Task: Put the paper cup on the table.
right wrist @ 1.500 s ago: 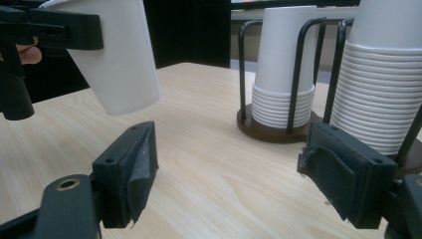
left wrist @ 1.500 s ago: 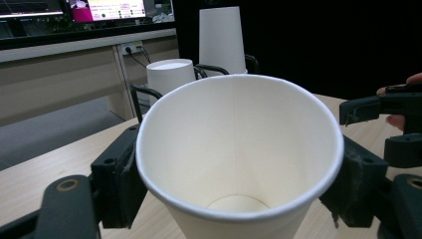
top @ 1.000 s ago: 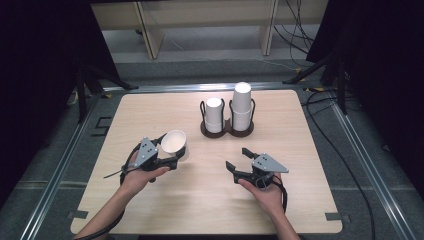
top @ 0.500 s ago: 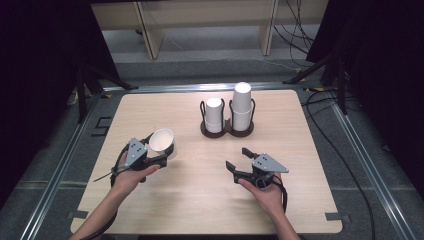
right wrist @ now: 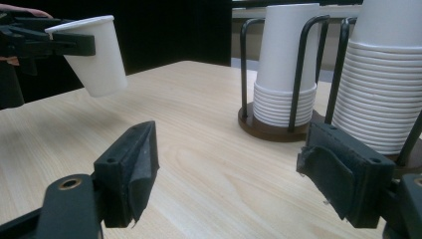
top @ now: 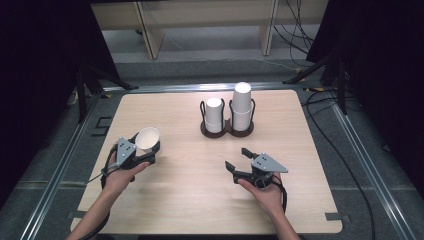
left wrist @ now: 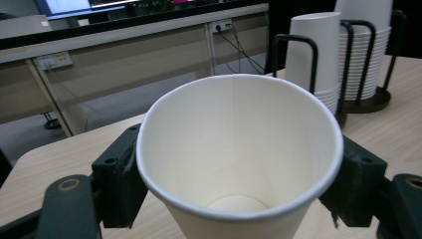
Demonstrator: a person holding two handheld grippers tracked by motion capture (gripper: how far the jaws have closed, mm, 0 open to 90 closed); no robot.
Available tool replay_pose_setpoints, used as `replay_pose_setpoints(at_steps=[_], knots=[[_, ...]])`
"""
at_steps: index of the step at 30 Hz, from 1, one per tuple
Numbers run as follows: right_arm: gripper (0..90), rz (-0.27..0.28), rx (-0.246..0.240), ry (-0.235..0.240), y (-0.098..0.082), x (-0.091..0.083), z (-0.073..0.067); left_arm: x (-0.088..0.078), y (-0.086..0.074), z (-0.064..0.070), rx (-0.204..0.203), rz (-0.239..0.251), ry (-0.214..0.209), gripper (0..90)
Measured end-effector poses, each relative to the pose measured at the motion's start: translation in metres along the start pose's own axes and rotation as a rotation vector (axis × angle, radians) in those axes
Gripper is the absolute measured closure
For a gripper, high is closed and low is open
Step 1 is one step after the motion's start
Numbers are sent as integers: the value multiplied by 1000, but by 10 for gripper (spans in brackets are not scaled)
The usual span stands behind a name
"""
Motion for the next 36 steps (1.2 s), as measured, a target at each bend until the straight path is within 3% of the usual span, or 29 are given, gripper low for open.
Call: replay_pose_setpoints(at_steps=[3, 6, 10, 17, 24, 29, 31, 36], knots=[[228, 5, -16, -11, 1, 0, 1, 1, -3, -6, -10, 3, 4, 228], [228, 4, -8, -3, 0, 1, 0, -3, -8, -19, -22, -14, 65, 228], [228, 5, -17, -7, 0, 1, 0, -5, -13, -30, -16, -27, 112, 228], [228, 3, -20, -6, 0, 1, 0, -6, -22, -45, -39, -38, 164, 228], [229, 8, -16, -5, 1, 1, 0, -5, -29, -53, -74, -61, 194, 226], [229, 8, -11, 1, 1, 1, -1, -4, -35, -56, -77, -94, 219, 225], [229, 5, -18, -10, 1, 0, 0, -3, -39, -56, -116, -104, 238, 225], [229, 7, -5, 3, 0, 0, -1, -2, -44, -58, -114, -119, 238, 221]])
Point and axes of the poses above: each handheld gripper's, and its own axes: x roughly forward along the jaws, y roughly out of its top, z roughly to its right, the point moved 6 cm from there along x, roughly forward along the jaws, and after that the axes turned 10 degrees about -z, right-handed, at the moved point
